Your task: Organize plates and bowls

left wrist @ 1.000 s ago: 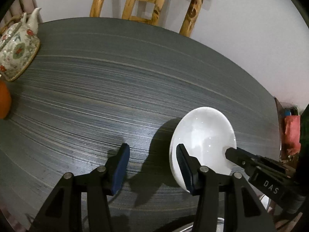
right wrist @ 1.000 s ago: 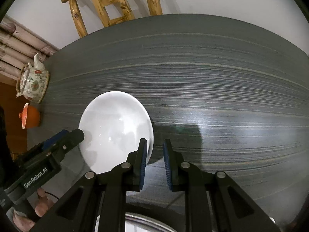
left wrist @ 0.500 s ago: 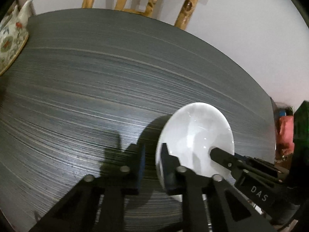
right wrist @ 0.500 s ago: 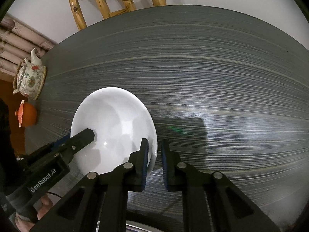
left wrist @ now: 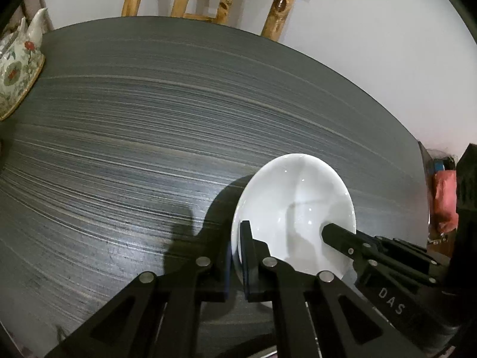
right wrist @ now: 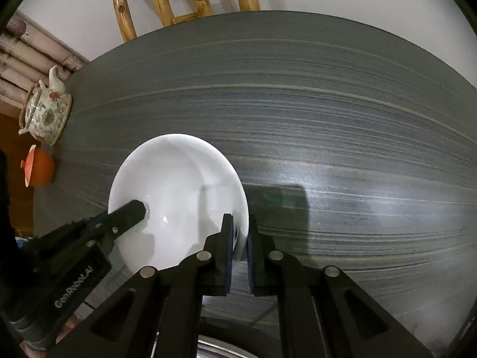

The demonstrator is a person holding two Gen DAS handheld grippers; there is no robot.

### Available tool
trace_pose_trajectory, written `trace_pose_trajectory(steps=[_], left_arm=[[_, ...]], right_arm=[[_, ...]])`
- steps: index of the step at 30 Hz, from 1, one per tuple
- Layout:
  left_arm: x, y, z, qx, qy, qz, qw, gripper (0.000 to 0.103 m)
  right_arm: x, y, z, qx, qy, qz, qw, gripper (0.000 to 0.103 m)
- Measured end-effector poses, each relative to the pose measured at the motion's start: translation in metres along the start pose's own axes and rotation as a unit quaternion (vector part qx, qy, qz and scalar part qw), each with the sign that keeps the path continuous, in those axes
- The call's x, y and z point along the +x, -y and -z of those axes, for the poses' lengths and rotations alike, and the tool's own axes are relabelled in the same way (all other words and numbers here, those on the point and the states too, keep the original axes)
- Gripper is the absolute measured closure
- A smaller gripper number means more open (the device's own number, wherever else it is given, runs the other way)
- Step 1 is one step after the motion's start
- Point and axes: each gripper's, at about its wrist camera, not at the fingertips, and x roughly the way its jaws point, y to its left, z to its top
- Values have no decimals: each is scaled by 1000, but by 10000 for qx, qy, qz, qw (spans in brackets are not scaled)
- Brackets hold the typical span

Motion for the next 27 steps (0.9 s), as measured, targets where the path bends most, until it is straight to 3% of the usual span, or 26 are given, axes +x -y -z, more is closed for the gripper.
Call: trace_pose_trajectory(steps=[13, 27], left_arm=[[-24, 38, 26, 261, 39, 33, 9996, 98], [-78, 103, 76, 730, 199, 129, 9970, 98]], right_arm=[[-31, 14, 29, 7, 148, 97, 9998, 94], [-103, 59, 81, 139, 492, 235, 9984, 94]])
